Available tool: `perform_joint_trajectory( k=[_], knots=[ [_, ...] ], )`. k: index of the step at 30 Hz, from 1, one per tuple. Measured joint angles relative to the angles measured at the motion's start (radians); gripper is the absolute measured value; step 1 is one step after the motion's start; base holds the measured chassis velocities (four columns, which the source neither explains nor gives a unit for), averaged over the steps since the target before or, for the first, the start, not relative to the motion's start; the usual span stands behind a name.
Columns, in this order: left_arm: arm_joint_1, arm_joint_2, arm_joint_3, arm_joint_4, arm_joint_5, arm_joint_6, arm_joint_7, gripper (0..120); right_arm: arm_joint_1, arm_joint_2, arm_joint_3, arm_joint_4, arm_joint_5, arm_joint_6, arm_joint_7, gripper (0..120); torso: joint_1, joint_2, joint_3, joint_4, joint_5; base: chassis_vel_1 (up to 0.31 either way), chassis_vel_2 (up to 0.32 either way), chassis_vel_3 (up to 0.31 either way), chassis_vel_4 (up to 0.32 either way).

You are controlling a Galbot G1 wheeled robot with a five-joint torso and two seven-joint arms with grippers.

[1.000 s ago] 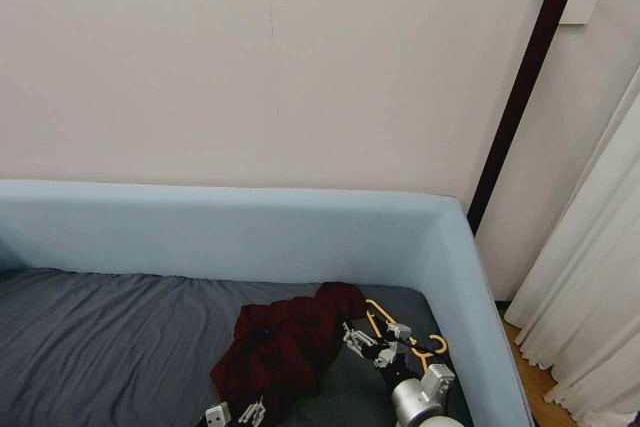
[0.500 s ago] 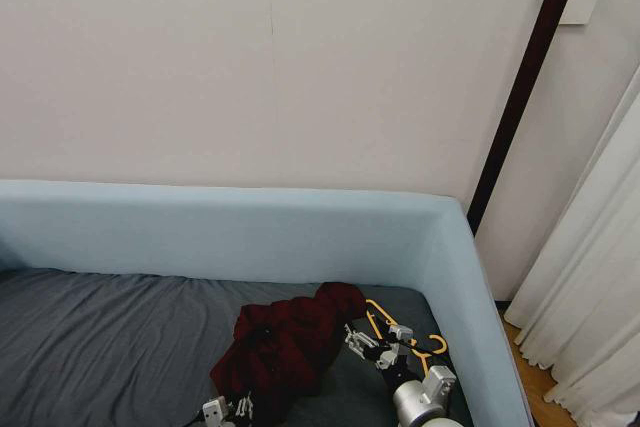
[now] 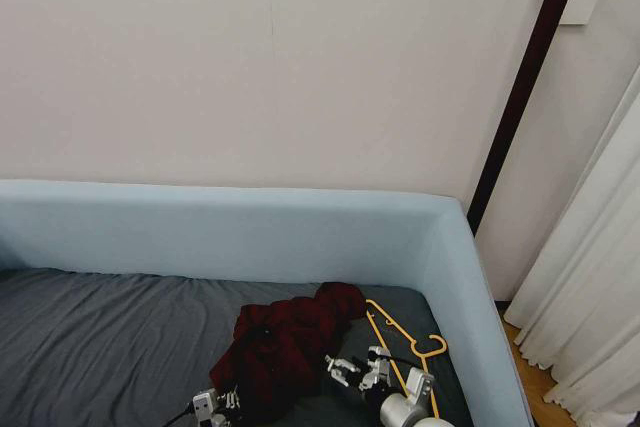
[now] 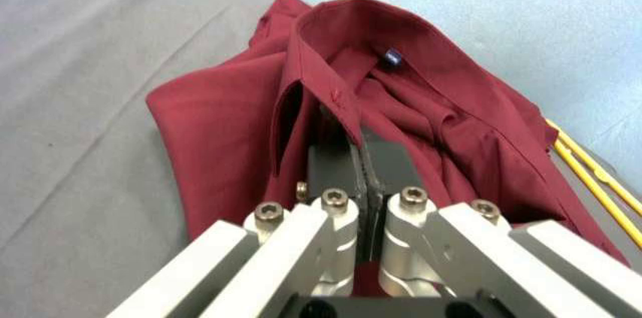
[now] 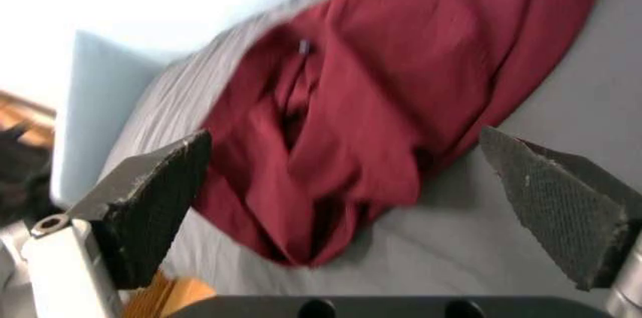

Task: Pick up the clothes from the sofa and hang them on the clothes hanger.

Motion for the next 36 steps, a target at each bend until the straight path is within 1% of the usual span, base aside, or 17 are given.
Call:
perform_joint_trajectory(
  k=[2,3,5,6,10,17,20,25,27,28,30,32,33,36],
  knots=[
    [0.009,0.001,-0.006,-0.01,0.008,0.002,-0.002,0,0.01,0.031,-0.01,-0.075,-0.007,0.016,-0.063,100,0.0,0.0,0.0,-0.0002,0.0001,0.0,0.0,0.0,0.0],
    [0.014,0.002,-0.011,-0.016,0.012,0.003,-0.002,0,0.014,0.05,-0.011,-0.105,-0.007,0.033,-0.065,100,0.0,0.0,0.0,-0.0002,-0.0001,0.0,0.0,0.0,0.0],
    [0.025,0.005,-0.02,-0.029,0.016,0.005,-0.004,0,0.024,0.09,-0.011,-0.147,0.008,0.073,-0.03,100,0.0,0.0,0.0,-0.0002,0.0001,0.0,0.0,0.0,0.0],
    [0.025,0.005,-0.02,-0.029,0.016,0.005,-0.004,0,0.024,0.09,-0.011,-0.147,0.008,0.073,-0.03,100,0.0,0.0,0.0,-0.0002,0.0001,0.0,0.0,0.0,0.0],
    [0.043,0.01,-0.034,-0.047,0.021,0.006,-0.006,0,0.039,0.145,0.013,-0.185,0.054,0.096,0.022,100,0.0,0.0,0.0,0.0001,0.0,0.0,0.0,0.0,0.0],
    [0.048,0.007,-0.039,-0.053,0.023,0.006,-0.007,0,0.039,0.164,0.026,-0.203,0.059,0.064,0.037,100,0.0,0.0,0.0,-0.0002,-0.0001,0.0,0.0,0.0,0.0],
    [0.05,0.005,-0.041,-0.059,0.026,0.006,-0.01,0,0.024,0.186,0.037,-0.21,0.057,0.041,0.038,100,0.0,0.0,0.0,-0.0002,0.0,0.0,0.0,0.0,0.0],
    [0.052,0.004,-0.042,-0.061,0.03,0.007,-0.012,0,0.011,0.2,0.037,-0.204,0.054,0.04,0.019,99,0.0,0.0,0.0,-0.0001,0.0,0.0,0.0,0.0,0.0],
    [0.056,0.004,-0.043,-0.061,0.034,0.007,-0.012,0,0.008,0.205,0.036,-0.206,0.045,0.044,0.008,92,0.0,0.0,0.0,0.0,0.0,0.0,0.0,0.0,0.0],
    [0.056,0.004,-0.043,-0.061,0.034,0.007,-0.012,0,0.008,0.205,0.036,-0.206,0.045,0.044,0.008,92,0.0,0.0,0.0,0.0,0.0,0.0,0.0,0.0,0.0],
    [0.058,0.004,-0.043,-0.06,0.036,0.006,-0.012,0,0.006,0.208,0.035,-0.208,0.039,0.051,-0.002,85,0.0,0.0,0.0,0.0,0.0,0.0,0.0,0.0,0.0],
    [0.057,0.004,-0.043,-0.056,0.037,0.006,-0.012,0,0.005,0.209,0.031,-0.211,0.027,0.063,-0.015,73,0.0,0.0,0.0,0.0,0.0001,0.0,0.0,0.0,0.0],
    [0.057,0.004,-0.043,-0.056,0.037,0.006,-0.012,0,0.005,0.209,0.031,-0.211,0.027,0.063,-0.015,73,0.0,0.0,0.0,0.0,0.0001,0.0,0.0,0.0,0.0],
    [0.054,0.004,-0.042,-0.053,0.037,0.005,-0.012,0,0.004,0.207,0.028,-0.211,0.023,0.072,-0.021,64,0.0,0.0,0.0,-0.0001,0.0001,0.0,0.0,0.0,0.0]
  ],
)
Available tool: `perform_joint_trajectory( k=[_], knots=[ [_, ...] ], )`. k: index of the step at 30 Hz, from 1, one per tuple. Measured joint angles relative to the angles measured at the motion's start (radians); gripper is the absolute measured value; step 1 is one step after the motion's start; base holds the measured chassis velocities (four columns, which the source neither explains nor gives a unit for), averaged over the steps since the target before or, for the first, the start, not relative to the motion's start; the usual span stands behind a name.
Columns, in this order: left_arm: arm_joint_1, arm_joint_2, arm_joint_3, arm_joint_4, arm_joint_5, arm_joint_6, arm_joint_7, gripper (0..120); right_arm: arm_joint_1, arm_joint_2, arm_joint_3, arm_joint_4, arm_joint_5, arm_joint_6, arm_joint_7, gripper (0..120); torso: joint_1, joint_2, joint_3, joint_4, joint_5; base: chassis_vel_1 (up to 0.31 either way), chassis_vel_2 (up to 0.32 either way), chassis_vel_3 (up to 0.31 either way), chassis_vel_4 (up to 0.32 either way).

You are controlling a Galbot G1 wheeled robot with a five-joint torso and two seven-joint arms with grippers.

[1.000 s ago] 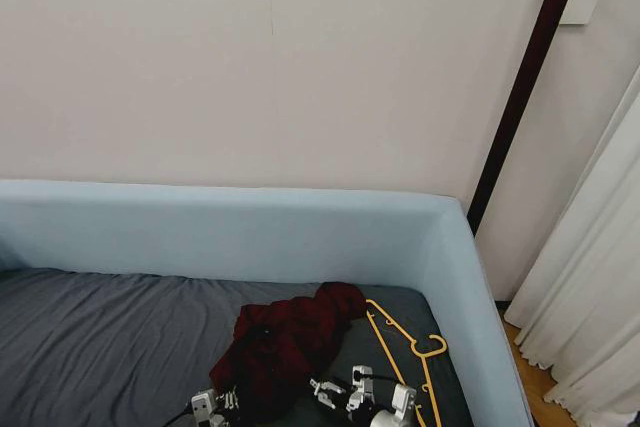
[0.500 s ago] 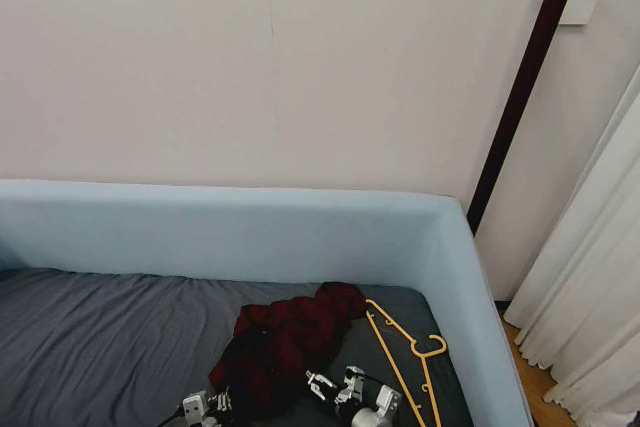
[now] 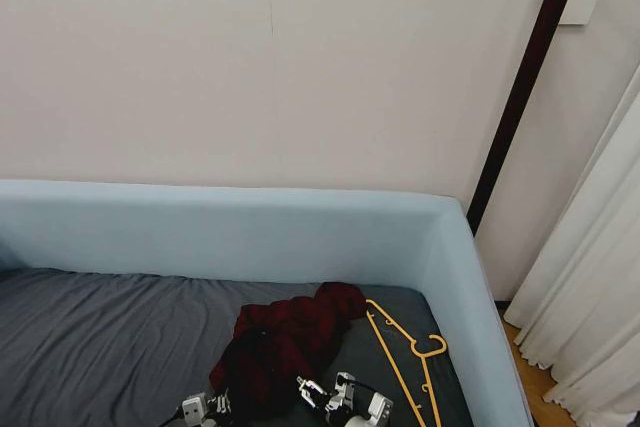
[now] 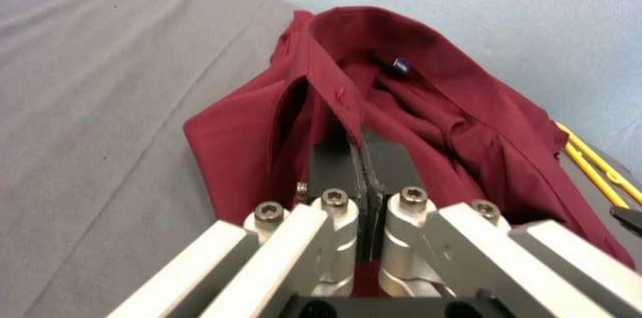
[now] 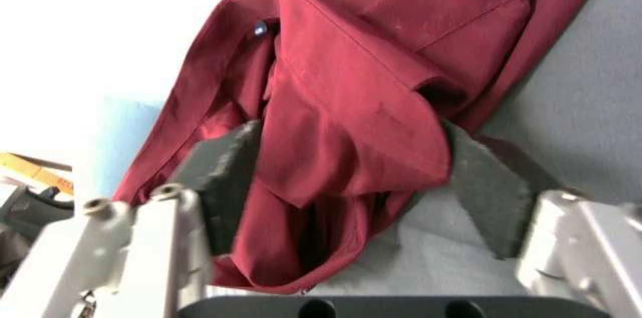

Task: Pick up the clothes from the sofa and hang them on the clothes hanger.

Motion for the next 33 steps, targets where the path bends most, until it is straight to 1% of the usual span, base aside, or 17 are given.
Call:
perform_joint_trajectory(
  k=[2,4,6,8,11,12,15,18,22,25,27,28,29,30,31,32,33],
  knots=[
    [-0.005,0.0,0.001,0.004,-0.001,-0.001,0.0,0,-0.002,-0.001,0.0,0.0,-0.003,0.008,-0.007,52,0.0,0.0,0.0,-0.0001,0.0,0.0,0.0,0.0,0.0],
    [-0.006,0.0,0.001,0.005,-0.001,-0.001,0.0,0,-0.003,-0.002,0.0,0.001,-0.003,0.009,-0.008,50,0.0,0.0,0.0,0.0,0.0,0.0,0.0,0.0,0.0],
    [-0.01,0.004,0.002,0.006,-0.002,-0.001,0.0,0,-0.005,-0.004,-0.001,0.003,-0.014,0.018,-0.017,38,0.0,0.0,0.0,0.0,0.0,0.0,0.0,0.0,0.0],
    [-0.011,0.004,0.002,0.006,-0.002,-0.001,0.0,0,-0.006,-0.004,-0.002,0.003,-0.017,0.019,-0.019,36,0.0,0.0,0.0,-0.0001,0.0,0.0,0.0,0.0,0.0],
    [-0.014,0.005,0.002,0.006,-0.003,-0.003,-0.001,0,-0.008,-0.008,-0.006,0.002,-0.049,0.049,-0.035,20,0.0,0.0,0.0,-0.0001,0.0,0.0,0.0,0.0,0.0],
    [-0.014,0.005,0.002,0.006,-0.003,-0.003,-0.001,0,-0.008,-0.008,-0.006,0.002,-0.049,0.049,-0.035,20,0.0,0.0,0.0,-0.0001,0.0,0.0,0.0,0.0,0.0],
    [-0.016,0.006,0.003,0.006,-0.003,-0.005,-0.001,0,-0.011,-0.014,-0.008,0.008,-0.076,0.08,-0.041,7,0.0,0.0,0.0,0.0,0.0,0.0,0.0,0.0,0.0],
    [-0.019,0.006,0.003,0.004,-0.004,-0.012,-0.001,0,-0.013,-0.018,-0.006,0.024,-0.083,0.092,-0.042,0,0.0,0.0,0.0,0.0,0.0,0.0,0.0,0.0,0.0],
    [-0.023,0.022,0.002,-0.028,-0.001,-0.04,0.0,0,-0.013,-0.044,0.0,0.096,-0.106,0.137,-0.055,0,0.0,0.0,0.0,0.0001,-0.0002,0.0,0.0,0.0,0.0],
    [-0.044,0.107,-0.01,-0.13,0.024,-0.075,0.016,0,0.001,-0.126,-0.001,0.216,-0.184,0.187,-0.116,0,0.0,0.0,0.0,0.0,0.0002,0.0,0.0,0.0,0.0],
    [-0.051,0.128,-0.014,-0.151,0.025,-0.08,0.019,0,0.006,-0.143,-0.001,0.241,-0.19,0.194,-0.126,0,0.0,0.0,0.0,-0.0001,0.0,0.0,0.0,0.0,0.0],
    [-0.073,0.189,-0.023,-0.203,0.025,-0.093,0.028,0,0.024,-0.188,-0.001,0.317,-0.193,0.207,-0.14,0,0.0,0.0,0.0,-0.0002,0.0003,0.0,0.0,0.0,0.0],
    [-0.08,0.205,-0.025,-0.216,0.023,-0.096,0.03,0,0.029,-0.2,-0.001,0.336,-0.192,0.211,-0.143,0,0.0,0.0,0.0,-0.0002,0.0003,0.0,0.0,0.0,0.0],
    [-0.104,0.26,-0.031,-0.258,0.007,-0.103,0.035,0,0.052,-0.242,0.001,0.398,-0.179,0.223,-0.151,0,0.0,0.0,0.0,-0.0003,0.0003,0.0,0.0,0.0,0.0],
    [-0.104,0.26,-0.031,-0.258,0.007,-0.103,0.035,0,0.052,-0.242,0.001,0.398,-0.179,0.223,-0.151,0,0.0,0.0,0.0,-0.0003,0.0003,0.0,0.0,0.0,0.0],
    [-0.127,0.309,-0.033,-0.29,-0.021,-0.105,0.036,0,0.077,-0.274,0.007,0.448,-0.164,0.23,-0.154,0,0.0,0.0,0.0,0.0,0.0001,0.0,0.0,0.0,0.0],
    [-0.135,0.325,-0.034,-0.301,-0.032,-0.105,0.036,0,0.088,-0.286,0.01,0.467,-0.159,0.232,-0.155,0,0.0,0.0,0.0,-0.0002,0.0001,0.0,0.0,0.0,0.0]
  ],
)
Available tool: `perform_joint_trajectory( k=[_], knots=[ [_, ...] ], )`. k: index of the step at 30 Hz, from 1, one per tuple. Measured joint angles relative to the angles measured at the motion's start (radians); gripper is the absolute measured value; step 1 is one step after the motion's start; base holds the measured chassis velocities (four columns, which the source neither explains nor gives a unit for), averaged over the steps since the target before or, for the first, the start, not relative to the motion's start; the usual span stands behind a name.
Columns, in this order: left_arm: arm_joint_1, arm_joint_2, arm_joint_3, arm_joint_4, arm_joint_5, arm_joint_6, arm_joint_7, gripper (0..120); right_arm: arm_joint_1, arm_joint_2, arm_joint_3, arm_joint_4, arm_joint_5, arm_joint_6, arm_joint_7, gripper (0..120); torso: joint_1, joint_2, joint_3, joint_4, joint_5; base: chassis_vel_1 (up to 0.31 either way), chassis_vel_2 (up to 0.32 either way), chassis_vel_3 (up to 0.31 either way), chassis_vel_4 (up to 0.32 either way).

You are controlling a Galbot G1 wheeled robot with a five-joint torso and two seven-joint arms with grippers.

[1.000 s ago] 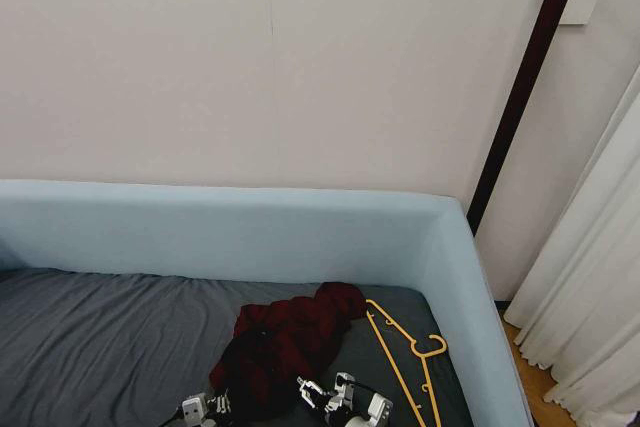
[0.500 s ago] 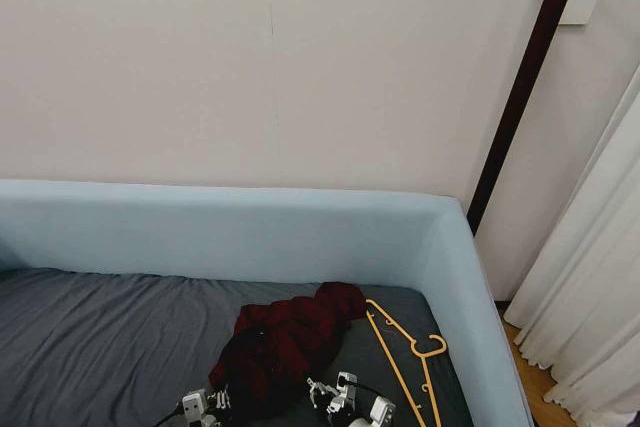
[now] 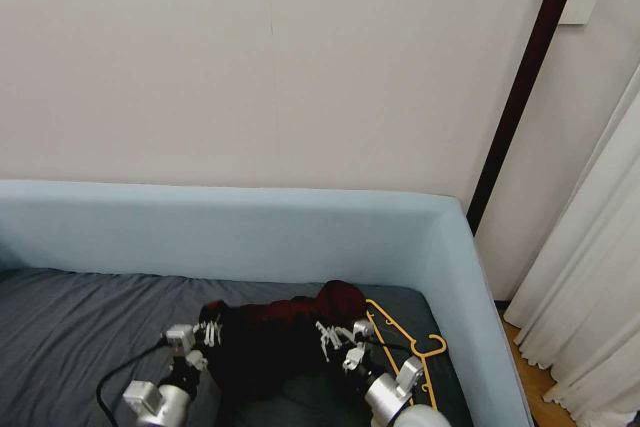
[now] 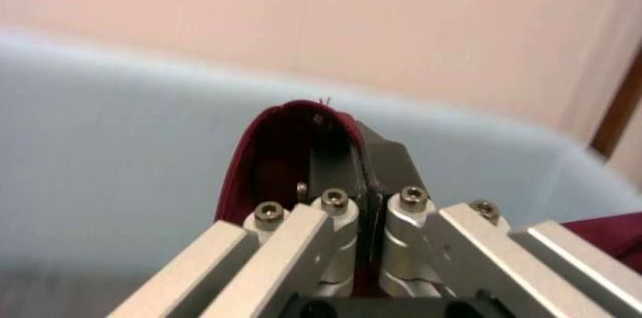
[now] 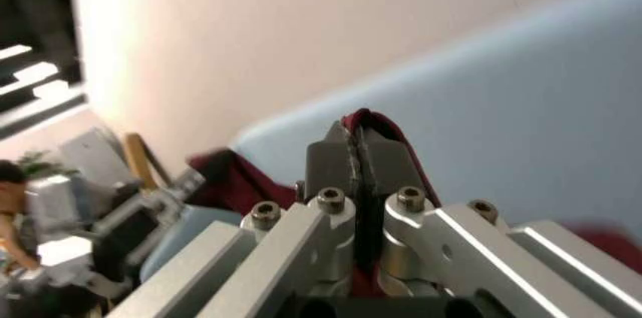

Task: Pick up the clothes from the sofa and hang them on the clothes hanger.

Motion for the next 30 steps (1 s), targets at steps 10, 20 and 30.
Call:
perform_joint_trajectory(
  k=[10,20,30],
  knots=[
    [-0.478,0.489,-0.006,-0.117,-0.361,0.083,-0.003,0,0.535,-0.291,0.073,0.264,0.32,-0.056,0.18,0,0.0,0.0,0.0,0.0003,0.0001,0.0,0.0,0.0,0.0],
    [-0.572,0.606,-0.065,-0.116,-0.442,0.088,0.044,0,0.691,-0.372,0.115,0.288,0.222,-0.176,0.191,0,0.0,0.0,0.0,0.0002,-0.0001,0.0,0.0,0.0,0.0],
    [-0.544,0.664,-0.045,-0.159,-0.394,0.12,0.043,0,0.56,-0.501,0.159,0.221,-0.081,-0.287,-0.043,0,0.0,0.0,0.0,0.0,0.0001,0.0,0.0,0.0,0.0]
  ],
)
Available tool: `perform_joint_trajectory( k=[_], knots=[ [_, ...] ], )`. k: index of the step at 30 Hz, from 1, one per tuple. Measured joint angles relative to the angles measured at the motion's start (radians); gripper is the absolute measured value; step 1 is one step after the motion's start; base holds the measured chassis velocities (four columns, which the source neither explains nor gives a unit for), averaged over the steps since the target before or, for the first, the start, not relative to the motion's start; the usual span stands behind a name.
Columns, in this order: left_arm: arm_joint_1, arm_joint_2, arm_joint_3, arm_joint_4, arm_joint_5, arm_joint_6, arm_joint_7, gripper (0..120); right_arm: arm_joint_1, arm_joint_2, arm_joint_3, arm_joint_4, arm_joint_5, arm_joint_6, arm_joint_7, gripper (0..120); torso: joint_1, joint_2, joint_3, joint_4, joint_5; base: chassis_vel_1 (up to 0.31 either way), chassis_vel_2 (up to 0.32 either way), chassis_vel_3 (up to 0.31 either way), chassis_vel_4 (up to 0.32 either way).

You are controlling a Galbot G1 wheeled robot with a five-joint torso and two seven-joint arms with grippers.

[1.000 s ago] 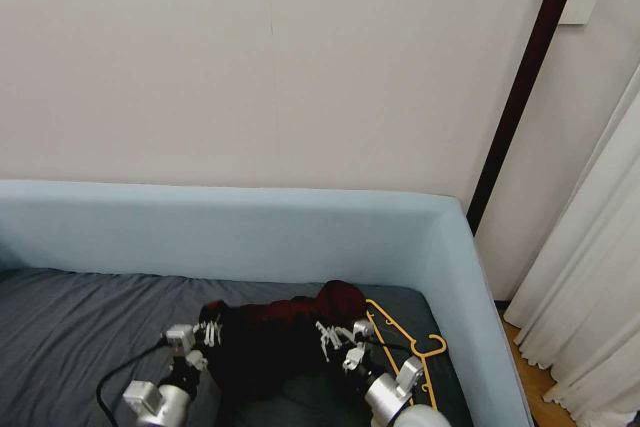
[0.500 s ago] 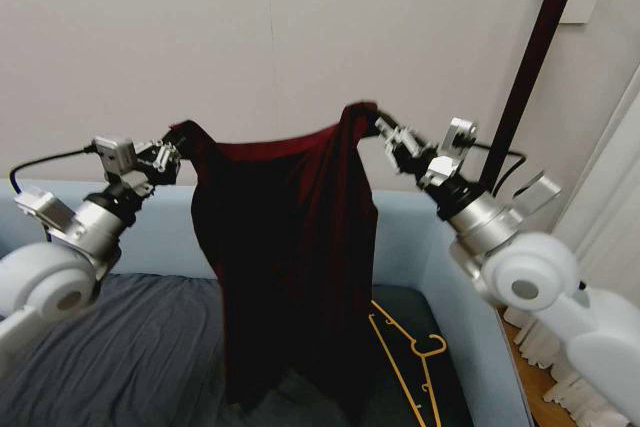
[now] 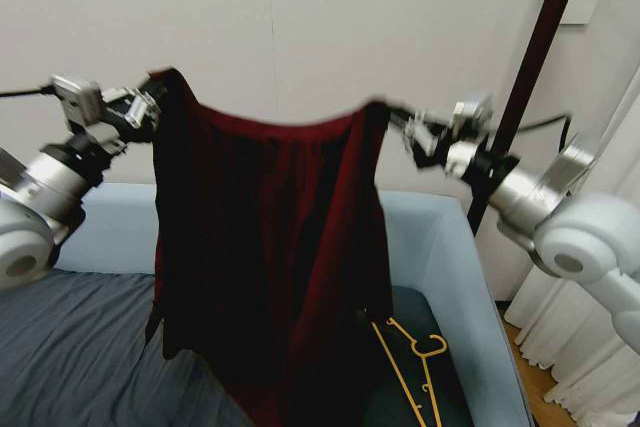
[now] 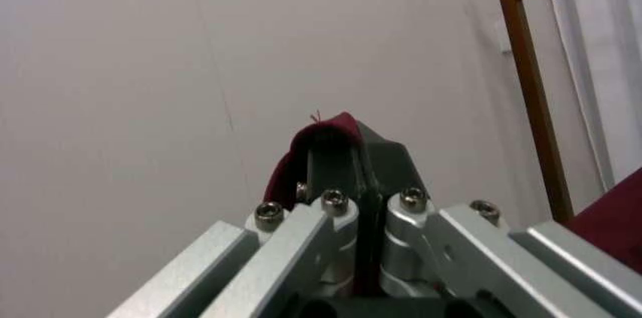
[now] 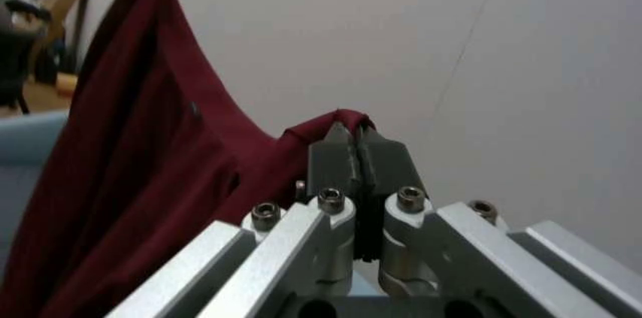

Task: Pick up the clothes from the sofa and hang them on the clothes hanger.

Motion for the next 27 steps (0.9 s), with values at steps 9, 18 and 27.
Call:
perform_joint_trajectory(
  k=[9,18,27],
  knots=[
    [0.045,-0.013,0.022,-0.037,0.085,0.074,-0.047,0,-0.078,-0.056,0.055,0.003,-0.146,-0.008,-0.09,0,0.0,0.0,0.0,0.0002,-0.0005,0.0,0.0,0.0,0.0],
    [0.015,0.002,-0.01,-0.044,0.173,0.135,-0.06,0,-0.021,-0.044,0.086,0.062,-0.142,0.039,0.015,0,0.0,0.0,0.0,0.0005,-0.0001,0.0,0.0,0.0,0.0],
    [0.052,-0.044,0.054,-0.014,0.285,0.252,-0.085,0,-0.186,-0.006,0.034,0.008,-0.372,-0.028,0.028,0,0.0,0.0,0.0,-0.0003,0.0,0.0,0.0,0.0,0.0]
  ],
)
